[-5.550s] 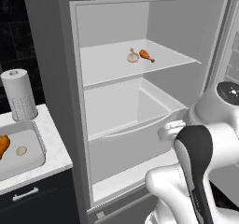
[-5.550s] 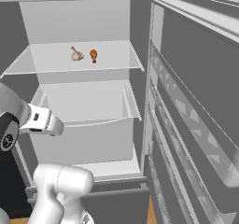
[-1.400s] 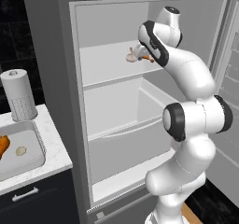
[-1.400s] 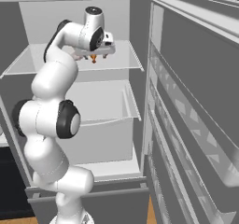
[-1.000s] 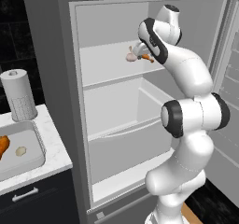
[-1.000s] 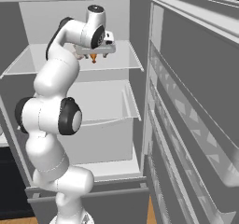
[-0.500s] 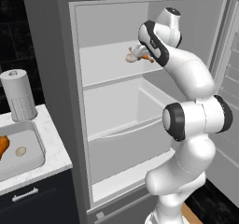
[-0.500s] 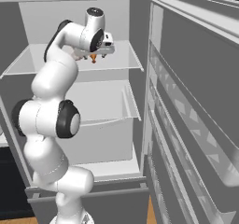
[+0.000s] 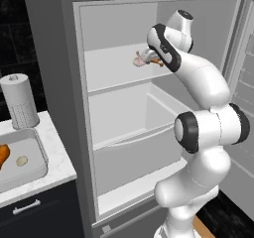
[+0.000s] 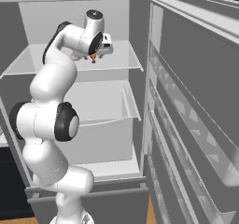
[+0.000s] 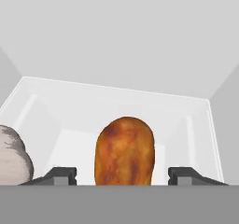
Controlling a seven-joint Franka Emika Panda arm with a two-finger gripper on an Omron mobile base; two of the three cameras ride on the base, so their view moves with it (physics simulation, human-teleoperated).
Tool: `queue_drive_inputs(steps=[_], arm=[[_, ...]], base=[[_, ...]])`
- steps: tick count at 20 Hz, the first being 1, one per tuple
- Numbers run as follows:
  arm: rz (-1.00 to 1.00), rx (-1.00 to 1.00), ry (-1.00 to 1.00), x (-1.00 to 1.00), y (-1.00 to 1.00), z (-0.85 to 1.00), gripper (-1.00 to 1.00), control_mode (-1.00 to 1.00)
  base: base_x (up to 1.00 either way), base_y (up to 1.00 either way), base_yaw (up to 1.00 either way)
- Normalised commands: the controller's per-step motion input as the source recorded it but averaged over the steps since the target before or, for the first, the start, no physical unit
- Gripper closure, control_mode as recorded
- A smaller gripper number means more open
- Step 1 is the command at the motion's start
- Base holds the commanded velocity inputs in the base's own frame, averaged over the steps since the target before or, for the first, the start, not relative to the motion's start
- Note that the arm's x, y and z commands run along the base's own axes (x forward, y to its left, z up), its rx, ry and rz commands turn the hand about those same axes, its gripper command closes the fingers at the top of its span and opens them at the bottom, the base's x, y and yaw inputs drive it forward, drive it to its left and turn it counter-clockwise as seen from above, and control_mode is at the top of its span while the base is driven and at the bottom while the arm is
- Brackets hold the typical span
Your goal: Place one garlic and one chicken drumstick in each tupperware on the nearby counter, to pack two identical lunches.
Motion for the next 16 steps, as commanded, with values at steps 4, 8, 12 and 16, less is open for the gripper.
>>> queue_drive_inputs(steps=[4,8,12,16], arm=[[0.02,0.00,0.02,-0.01,0.01,-0.08,1.00,-1.00],[0.00,0.00,0.01,-0.18,0.00,-0.06,1.00,-1.00],[-0.05,0.00,-0.09,-0.80,0.06,-0.24,1.00,-1.00],[-0.08,0.00,-0.22,-1.00,0.29,-0.30,1.00,-1.00]], base=[[0.00,0.00,0.00],[0.00,0.00,0.00],[0.00,0.00,0.00],[0.00,0.00,0.00]])
